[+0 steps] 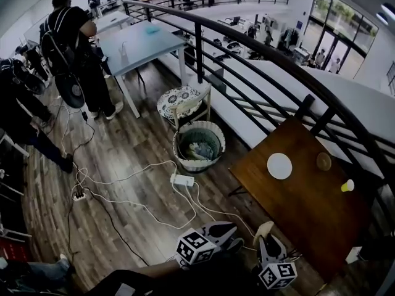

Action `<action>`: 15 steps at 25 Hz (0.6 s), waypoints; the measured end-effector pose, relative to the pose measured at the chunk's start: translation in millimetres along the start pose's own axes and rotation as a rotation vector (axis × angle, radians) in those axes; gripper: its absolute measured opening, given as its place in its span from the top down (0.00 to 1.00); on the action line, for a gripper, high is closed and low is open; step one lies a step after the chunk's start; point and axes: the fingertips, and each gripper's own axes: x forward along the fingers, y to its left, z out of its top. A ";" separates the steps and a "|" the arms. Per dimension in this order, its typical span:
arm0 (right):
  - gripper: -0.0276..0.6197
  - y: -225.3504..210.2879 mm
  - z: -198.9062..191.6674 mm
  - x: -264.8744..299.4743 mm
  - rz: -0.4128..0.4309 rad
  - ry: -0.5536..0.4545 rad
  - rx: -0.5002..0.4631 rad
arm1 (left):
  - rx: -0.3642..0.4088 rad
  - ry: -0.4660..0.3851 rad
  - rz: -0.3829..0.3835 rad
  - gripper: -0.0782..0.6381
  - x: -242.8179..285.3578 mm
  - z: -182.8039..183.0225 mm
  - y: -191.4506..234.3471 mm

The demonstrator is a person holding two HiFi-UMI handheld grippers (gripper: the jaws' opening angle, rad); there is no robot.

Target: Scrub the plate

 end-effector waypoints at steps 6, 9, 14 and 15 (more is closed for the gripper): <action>0.76 -72.2 21.5 -1.2 0.027 -0.025 0.023 | 0.025 -0.002 0.035 0.85 66.4 8.7 -16.8; 0.76 -96.5 36.8 1.9 0.053 -0.022 0.028 | 0.043 -0.013 0.045 0.85 94.5 26.5 -27.3; 0.76 -135.4 55.9 2.9 0.086 -0.020 0.049 | 0.092 -0.046 0.115 0.85 123.0 51.5 -38.5; 0.76 -143.0 57.2 2.0 0.096 -0.025 0.053 | 0.098 -0.055 0.128 0.85 128.1 52.6 -41.3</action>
